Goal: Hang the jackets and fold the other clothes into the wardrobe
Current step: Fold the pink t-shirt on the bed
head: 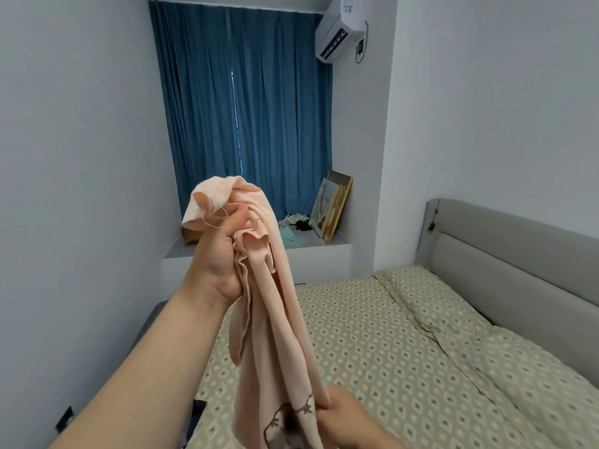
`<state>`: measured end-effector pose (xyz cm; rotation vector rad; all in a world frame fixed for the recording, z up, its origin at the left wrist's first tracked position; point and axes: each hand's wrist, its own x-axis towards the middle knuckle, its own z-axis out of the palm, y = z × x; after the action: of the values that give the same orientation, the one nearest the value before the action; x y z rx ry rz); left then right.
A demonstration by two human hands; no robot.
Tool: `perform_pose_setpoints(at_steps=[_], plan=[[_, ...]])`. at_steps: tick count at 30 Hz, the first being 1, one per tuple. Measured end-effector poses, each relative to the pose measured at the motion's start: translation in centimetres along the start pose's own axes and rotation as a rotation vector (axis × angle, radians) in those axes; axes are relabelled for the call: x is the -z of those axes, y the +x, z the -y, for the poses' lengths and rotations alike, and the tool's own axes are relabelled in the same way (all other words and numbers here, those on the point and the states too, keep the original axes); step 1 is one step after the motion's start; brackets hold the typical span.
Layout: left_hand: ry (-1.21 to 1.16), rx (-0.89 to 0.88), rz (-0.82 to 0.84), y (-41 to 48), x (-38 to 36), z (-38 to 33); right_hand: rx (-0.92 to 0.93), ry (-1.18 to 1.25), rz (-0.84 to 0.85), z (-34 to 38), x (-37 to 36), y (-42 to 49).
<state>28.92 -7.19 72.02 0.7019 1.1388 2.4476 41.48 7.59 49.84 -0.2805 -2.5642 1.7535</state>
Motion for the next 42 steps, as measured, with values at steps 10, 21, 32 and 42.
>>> perform_pose_setpoints(at_steps=[10, 21, 32, 42], plan=[[0.759, 0.334, -0.044, -0.3, 7.5, 0.3, 0.075, 0.172, -0.526, 6.3, 6.0, 1.7], [0.890, 0.134, 0.373, -3.8, 3.4, 6.8, 0.410, -0.177, -0.404, 16.4, 4.4, 1.9], [-0.178, 0.382, 0.041, -2.7, 3.2, 6.6, 0.074, 0.215, 0.034, 8.7, 7.0, -0.5], [-0.279, 0.346, -0.063, -1.6, 4.1, 5.8, -0.195, 0.563, 0.047, 5.1, 5.8, -0.3]])
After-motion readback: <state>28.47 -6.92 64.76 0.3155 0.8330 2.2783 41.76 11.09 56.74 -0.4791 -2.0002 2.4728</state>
